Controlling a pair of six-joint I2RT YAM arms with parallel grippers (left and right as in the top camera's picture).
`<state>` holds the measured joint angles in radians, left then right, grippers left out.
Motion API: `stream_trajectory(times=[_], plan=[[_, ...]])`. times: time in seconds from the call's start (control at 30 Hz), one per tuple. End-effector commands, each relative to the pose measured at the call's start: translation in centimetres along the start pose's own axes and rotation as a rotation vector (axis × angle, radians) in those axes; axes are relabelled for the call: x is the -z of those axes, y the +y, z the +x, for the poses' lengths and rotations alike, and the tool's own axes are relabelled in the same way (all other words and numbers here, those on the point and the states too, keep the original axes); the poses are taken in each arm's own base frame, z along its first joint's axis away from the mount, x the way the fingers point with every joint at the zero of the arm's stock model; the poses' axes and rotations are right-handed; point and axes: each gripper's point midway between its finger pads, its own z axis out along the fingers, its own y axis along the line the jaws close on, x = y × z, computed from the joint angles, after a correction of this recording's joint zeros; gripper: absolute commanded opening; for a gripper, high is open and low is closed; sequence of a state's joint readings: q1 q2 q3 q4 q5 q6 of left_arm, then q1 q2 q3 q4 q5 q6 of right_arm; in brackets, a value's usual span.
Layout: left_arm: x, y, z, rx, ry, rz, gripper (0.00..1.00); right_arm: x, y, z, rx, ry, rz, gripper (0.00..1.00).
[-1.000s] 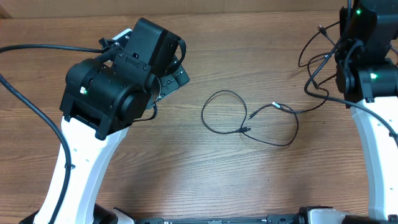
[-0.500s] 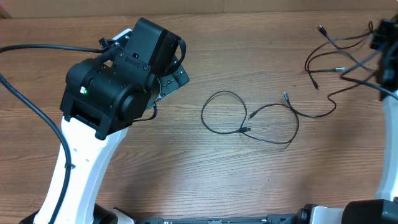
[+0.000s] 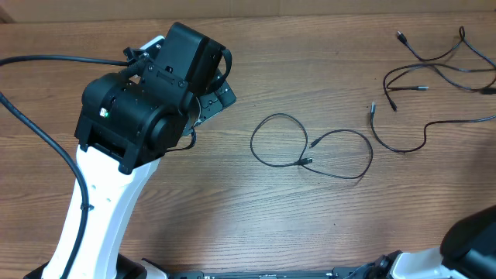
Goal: Untangle cables
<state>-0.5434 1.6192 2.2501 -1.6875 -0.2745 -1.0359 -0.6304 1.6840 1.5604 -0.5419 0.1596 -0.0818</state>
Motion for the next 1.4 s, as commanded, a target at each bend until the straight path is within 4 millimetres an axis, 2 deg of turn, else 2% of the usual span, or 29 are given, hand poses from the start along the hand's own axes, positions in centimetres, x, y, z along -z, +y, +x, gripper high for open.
stream_trajectory(times=[0.0,0.1,0.23,0.47,0.53,0.57,0.63,0.67,0.7,0.73,0.9,1.03,1.07,1.2,1.37], plan=[[0.2,0.2,-0.3,-0.018,-0.02,-0.008,0.99,-3.1,-1.8,1.2,-0.03,0.032,0.029,0.04],[0.2,0.2,-0.3,-0.018,-0.02,-0.008,0.99,-5.1,-3.3,2.6,-0.045,0.068,0.055,0.04],[0.2,0.2,-0.3,-0.018,-0.02,-0.008,1.0,-6.5,-5.5,3.6,-0.072,0.084,0.089,0.04],[0.2,0.2,-0.3,-0.018,-0.02,-0.008,1.0,-6.9,-9.8,3.3,-0.143,0.049,0.155,0.04],[0.2,0.2,-0.3,-0.018,-0.02,-0.008,1.0,-6.9,-10.5,3.2,-0.163,0.042,0.145,0.04],[0.2,0.2,-0.3,-0.018,-0.02,-0.008,1.0,-6.9,-10.4,3.2,-0.169,0.037,0.119,0.09],[0.2,0.2,-0.3,-0.018,-0.02,-0.008,1.0,-7.0,-10.0,3.1,-0.178,0.032,0.06,0.35],[0.2,0.2,-0.3,-0.018,-0.02,-0.008,1.0,-7.0,-9.6,3.0,-0.18,0.03,0.032,0.57],[0.2,0.2,-0.3,-0.018,-0.02,-0.008,1.0,-7.0,-9.1,2.9,-0.181,0.026,0.003,0.89],[0.2,0.2,-0.3,-0.018,-0.02,-0.008,1.0,-7.0,-8.8,2.8,-0.181,0.024,-0.017,1.0],[0.2,0.2,-0.3,-0.018,-0.02,-0.008,0.99,-7.0,-7.8,2.8,-0.182,0.024,-0.072,1.0],[0.2,0.2,-0.3,-0.018,-0.02,-0.008,1.0,-6.7,-6.0,2.8,-0.181,0.031,-0.182,1.0],[0.2,0.2,-0.3,-0.018,-0.02,-0.008,1.0,-6.4,-4.6,2.8,-0.184,0.033,-0.263,1.0],[0.2,0.2,-0.3,-0.018,-0.02,-0.008,1.0,-5.3,-1.4,2.4,-0.184,0.026,-0.451,1.0],[0.2,0.2,-0.3,-0.018,-0.02,-0.008,1.0,-3.9,3.1,2.5,-0.167,0.049,-0.62,1.0]])
